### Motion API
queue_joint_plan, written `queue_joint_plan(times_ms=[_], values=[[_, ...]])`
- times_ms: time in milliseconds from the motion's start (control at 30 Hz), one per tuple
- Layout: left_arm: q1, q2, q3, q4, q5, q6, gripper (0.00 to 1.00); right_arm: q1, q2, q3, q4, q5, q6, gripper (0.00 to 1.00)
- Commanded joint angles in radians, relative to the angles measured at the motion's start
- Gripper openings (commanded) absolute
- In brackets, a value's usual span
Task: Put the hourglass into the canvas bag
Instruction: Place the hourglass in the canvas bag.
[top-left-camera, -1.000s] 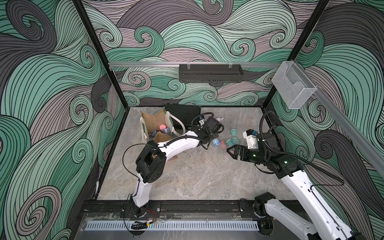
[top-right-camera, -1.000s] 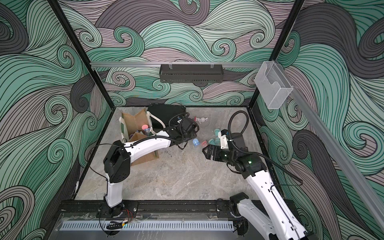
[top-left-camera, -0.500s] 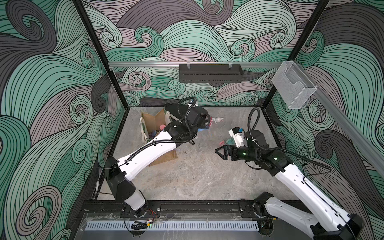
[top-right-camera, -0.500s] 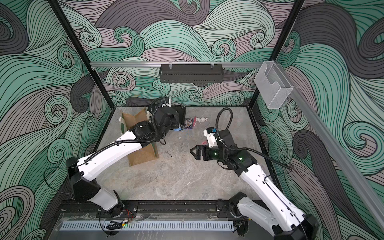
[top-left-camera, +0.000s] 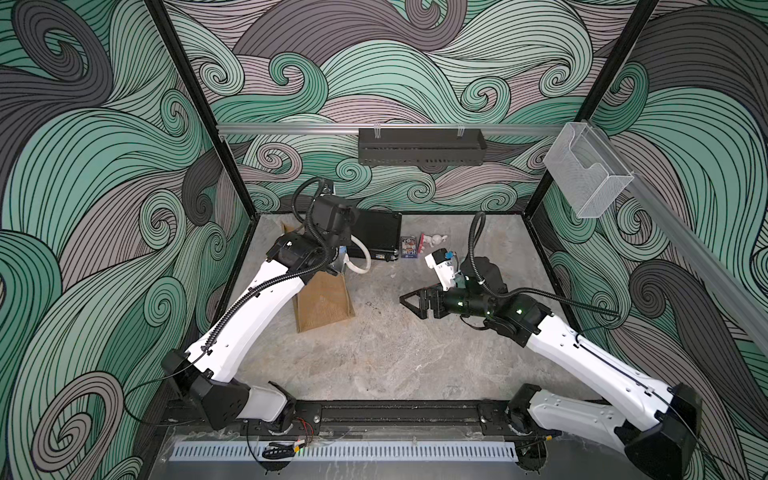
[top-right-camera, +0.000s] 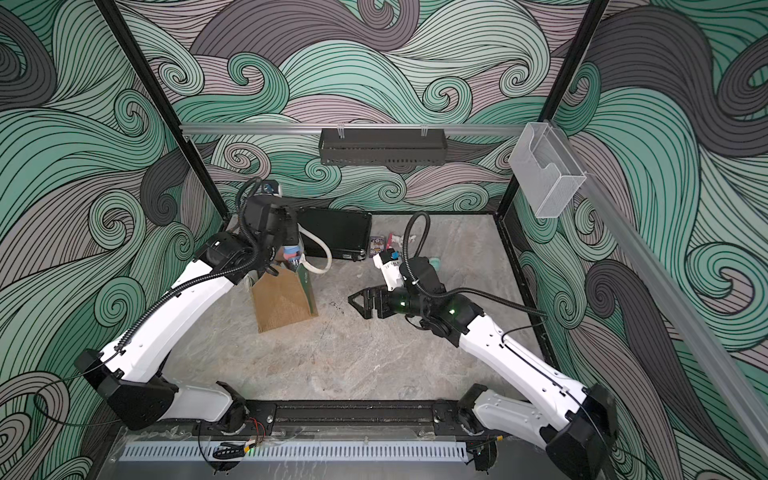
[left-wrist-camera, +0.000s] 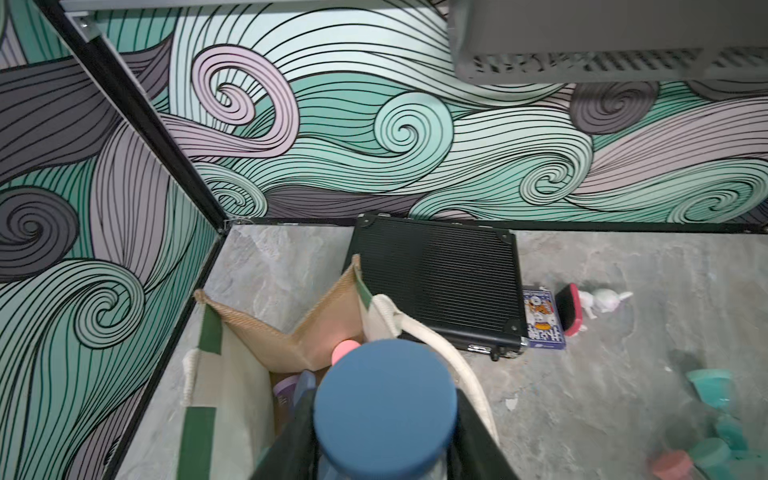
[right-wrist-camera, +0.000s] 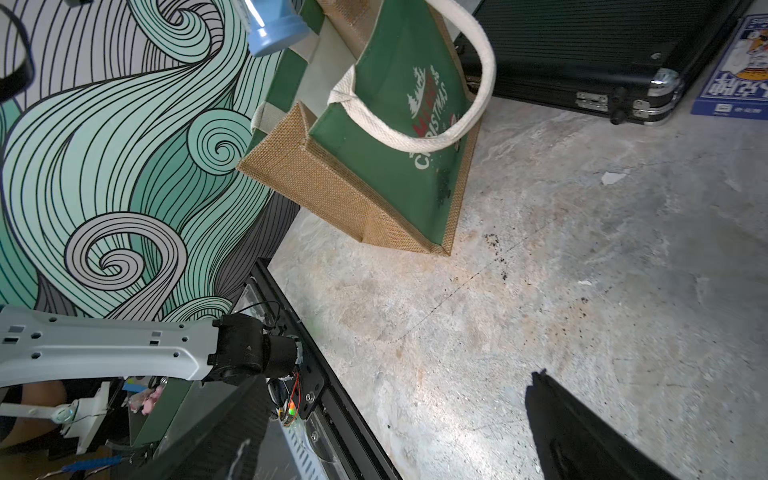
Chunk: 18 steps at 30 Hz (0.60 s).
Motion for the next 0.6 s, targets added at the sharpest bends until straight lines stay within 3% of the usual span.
queue_joint_plan(times_ms=[0,300,567], values=[[0.064,-0.014,-0.033,0.031,0.069,0.022,0.19,0.015,0.021,0.029,0.123,-0.028,0.010,1.00],[0.222,0.089,-0.136,0.123,0.215,-0.074,0.15,0.016,0.076,0.034,0.152,-0.041,0.028,1.00],[0.278,0.181,-0.206,0.162,0.277,-0.107,0.14,0.016,0.092,0.020,0.150,-0.030,0.028,0.99]])
